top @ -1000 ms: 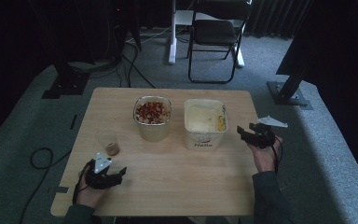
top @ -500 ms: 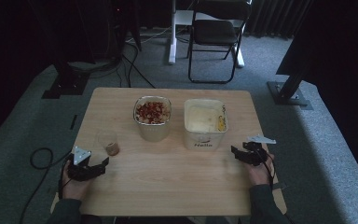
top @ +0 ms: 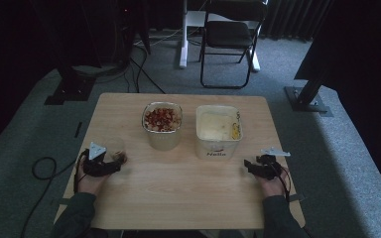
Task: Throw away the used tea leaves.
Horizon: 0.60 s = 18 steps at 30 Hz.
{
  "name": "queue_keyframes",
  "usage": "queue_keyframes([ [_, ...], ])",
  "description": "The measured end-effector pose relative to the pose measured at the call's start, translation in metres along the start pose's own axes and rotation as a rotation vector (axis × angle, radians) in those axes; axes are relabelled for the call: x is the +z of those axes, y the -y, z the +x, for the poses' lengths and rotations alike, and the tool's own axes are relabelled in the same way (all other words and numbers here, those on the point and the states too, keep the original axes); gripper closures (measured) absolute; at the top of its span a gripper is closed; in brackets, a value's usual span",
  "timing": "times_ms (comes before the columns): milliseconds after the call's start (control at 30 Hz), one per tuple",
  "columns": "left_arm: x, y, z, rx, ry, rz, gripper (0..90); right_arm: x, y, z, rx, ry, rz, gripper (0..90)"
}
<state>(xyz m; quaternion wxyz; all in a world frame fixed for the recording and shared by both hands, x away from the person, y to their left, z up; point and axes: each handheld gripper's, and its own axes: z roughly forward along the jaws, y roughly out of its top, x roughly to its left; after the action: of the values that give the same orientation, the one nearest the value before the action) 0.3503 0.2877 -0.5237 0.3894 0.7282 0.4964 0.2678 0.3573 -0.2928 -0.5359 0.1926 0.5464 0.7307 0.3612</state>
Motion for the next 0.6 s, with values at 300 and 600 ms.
queue_keyframes([
  [300,0.002,-0.010,-0.003,-0.005,-0.002,-0.060,21.4,0.007,0.005,-0.001,-0.003,0.004,0.016,38.2],
  [600,0.001,-0.021,-0.002,0.003,-0.032,-0.080,25.0,0.009,0.008,0.004,-0.055,0.034,0.009,33.9],
])
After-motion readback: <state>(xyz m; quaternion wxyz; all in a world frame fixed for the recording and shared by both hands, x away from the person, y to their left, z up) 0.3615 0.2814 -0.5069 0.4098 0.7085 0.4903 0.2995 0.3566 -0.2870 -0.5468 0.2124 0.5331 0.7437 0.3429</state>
